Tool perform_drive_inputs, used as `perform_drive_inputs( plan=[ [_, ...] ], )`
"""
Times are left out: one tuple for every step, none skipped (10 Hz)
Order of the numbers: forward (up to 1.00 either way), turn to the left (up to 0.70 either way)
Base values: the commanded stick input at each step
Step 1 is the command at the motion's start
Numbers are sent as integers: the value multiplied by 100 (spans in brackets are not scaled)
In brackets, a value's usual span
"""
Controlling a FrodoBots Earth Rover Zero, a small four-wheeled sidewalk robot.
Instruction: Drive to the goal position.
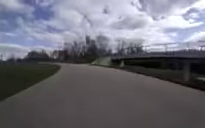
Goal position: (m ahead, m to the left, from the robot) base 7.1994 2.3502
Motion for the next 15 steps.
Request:
perform_drive_inputs(
  plan=[
    [100,0],
    [100,0],
    [100,0],
    [100,0],
    [100,0],
    [100,0],
    [100,0],
    [100,0],
    [100,0],
    [100,0],
    [100,0],
    [100,0],
    [100,0],
    [100,0],
    [100,9]
  ],
)
